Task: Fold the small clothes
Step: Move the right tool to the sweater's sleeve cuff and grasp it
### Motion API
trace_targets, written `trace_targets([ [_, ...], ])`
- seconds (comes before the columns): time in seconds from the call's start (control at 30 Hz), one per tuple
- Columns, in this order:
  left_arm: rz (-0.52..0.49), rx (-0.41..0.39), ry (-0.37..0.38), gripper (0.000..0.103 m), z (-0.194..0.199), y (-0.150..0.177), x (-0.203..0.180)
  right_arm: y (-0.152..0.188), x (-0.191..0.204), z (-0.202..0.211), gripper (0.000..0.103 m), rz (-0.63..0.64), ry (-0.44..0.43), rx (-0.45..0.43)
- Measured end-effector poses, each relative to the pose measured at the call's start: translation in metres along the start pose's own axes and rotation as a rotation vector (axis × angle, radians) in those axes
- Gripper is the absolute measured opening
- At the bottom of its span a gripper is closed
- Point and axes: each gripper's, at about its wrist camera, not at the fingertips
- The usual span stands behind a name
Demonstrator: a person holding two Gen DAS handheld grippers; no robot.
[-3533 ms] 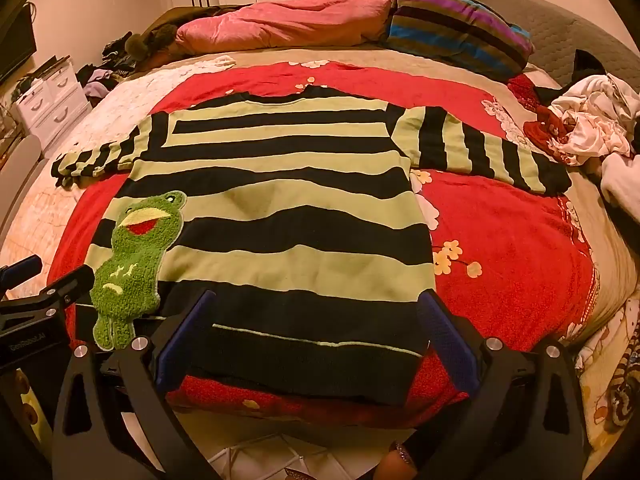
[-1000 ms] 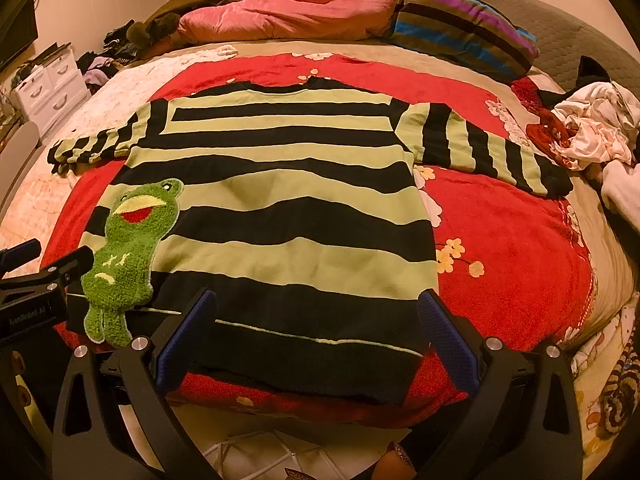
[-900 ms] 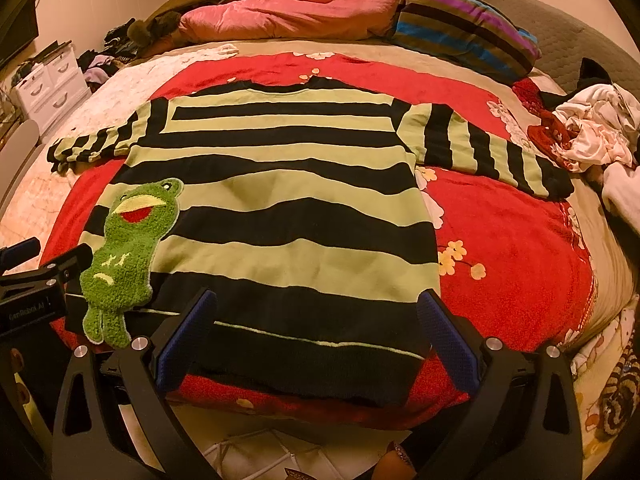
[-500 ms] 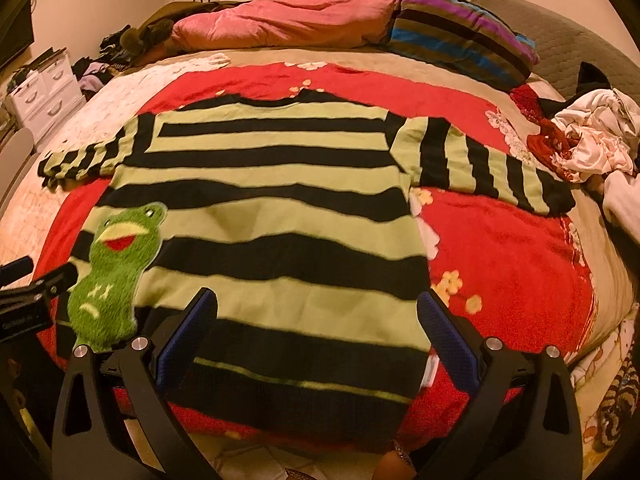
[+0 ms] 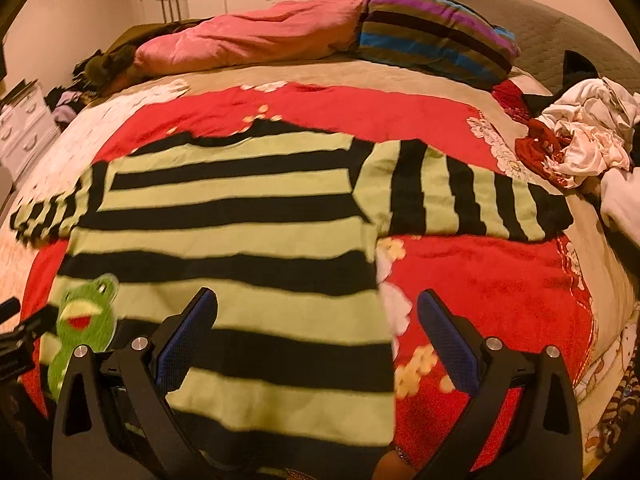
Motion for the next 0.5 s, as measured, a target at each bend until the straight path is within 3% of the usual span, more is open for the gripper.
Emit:
trace_targets([
  [0.2,0.011,0.001,0.049,0.094,-0.016,-0.023,-0.01,-0.026,-0.031,-0.023,0.099,-0.065,0.051,-0.008],
  [0.5,0.009,0.005,0.043,0.094,-0.041,-0.056,-0.025,-0.059,-0.102,-0.049,0.099,-0.175,0.165,-0.033],
])
Point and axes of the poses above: each gripper's, at about its wrist camera, not at the fingertips, and z roughly against the way its jaws point, x to its left, y to its underside, and after that the axes turned 4 degrees about -z, right-handed
